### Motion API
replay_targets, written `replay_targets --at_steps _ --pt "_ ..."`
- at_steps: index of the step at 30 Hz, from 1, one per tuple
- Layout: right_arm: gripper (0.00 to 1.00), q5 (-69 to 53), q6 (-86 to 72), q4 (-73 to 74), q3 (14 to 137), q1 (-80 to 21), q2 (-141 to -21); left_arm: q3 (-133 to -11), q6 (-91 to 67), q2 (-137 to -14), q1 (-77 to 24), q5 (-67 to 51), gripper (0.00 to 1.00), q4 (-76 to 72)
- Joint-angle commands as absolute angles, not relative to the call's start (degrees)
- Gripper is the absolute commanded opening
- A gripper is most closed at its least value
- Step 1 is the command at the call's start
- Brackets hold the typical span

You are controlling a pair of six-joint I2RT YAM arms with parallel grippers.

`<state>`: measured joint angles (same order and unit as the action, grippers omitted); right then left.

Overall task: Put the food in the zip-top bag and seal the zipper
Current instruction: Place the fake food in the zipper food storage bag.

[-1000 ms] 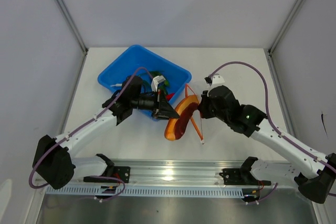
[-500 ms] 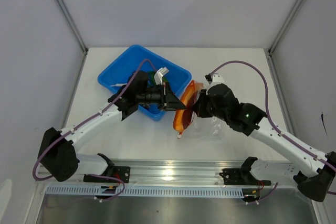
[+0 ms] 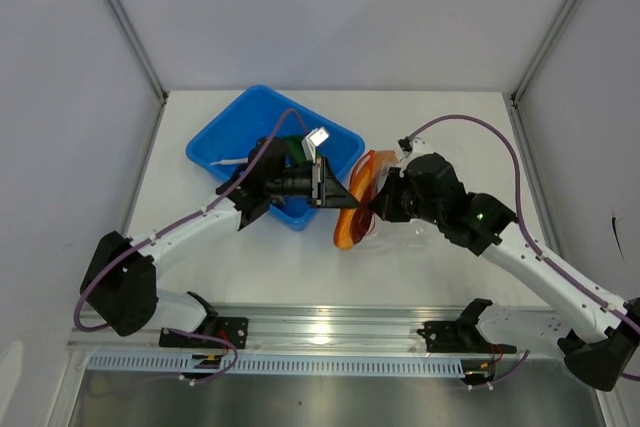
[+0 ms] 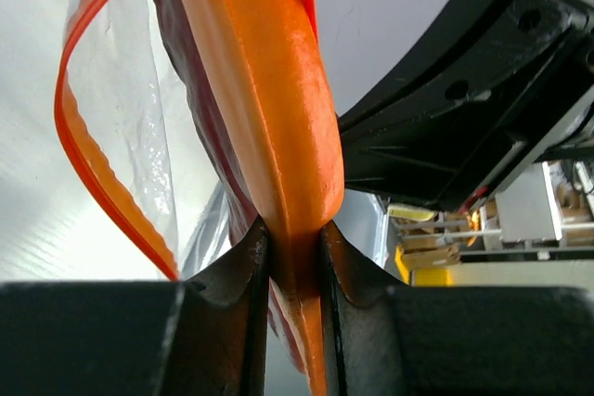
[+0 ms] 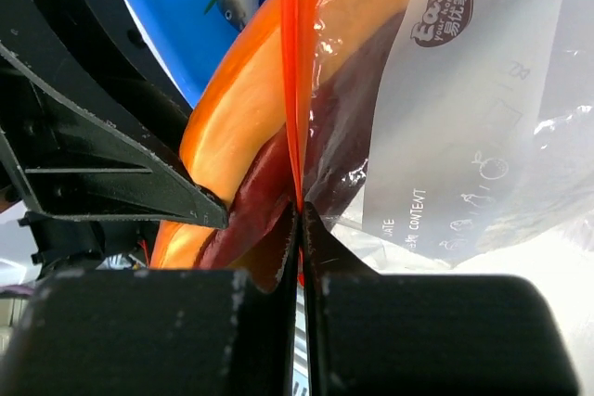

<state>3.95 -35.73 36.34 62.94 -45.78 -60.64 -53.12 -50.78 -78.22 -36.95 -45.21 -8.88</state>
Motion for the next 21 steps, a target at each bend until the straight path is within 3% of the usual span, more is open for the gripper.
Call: replay_targets --at_steps 1,14,21 --pt "0.0 -2.08 -32.79 38.23 65.74 -44.39 -59.06 -54.05 -45.88 -78.31 -37.18 -48.77 0.01 -15.55" --pt "0.0 -12.47 -27.78 41.75 69.17 -41.49 -62.49 -57.04 -38.24 -78.58 -37.26 -48.96 0.01 -11.09" --pt "0.0 -18.63 -28.38 39.12 67.5 -40.08 -64.42 -55.55 -33.4 -74.27 -40.16 -35.44 0.02 -8.08"
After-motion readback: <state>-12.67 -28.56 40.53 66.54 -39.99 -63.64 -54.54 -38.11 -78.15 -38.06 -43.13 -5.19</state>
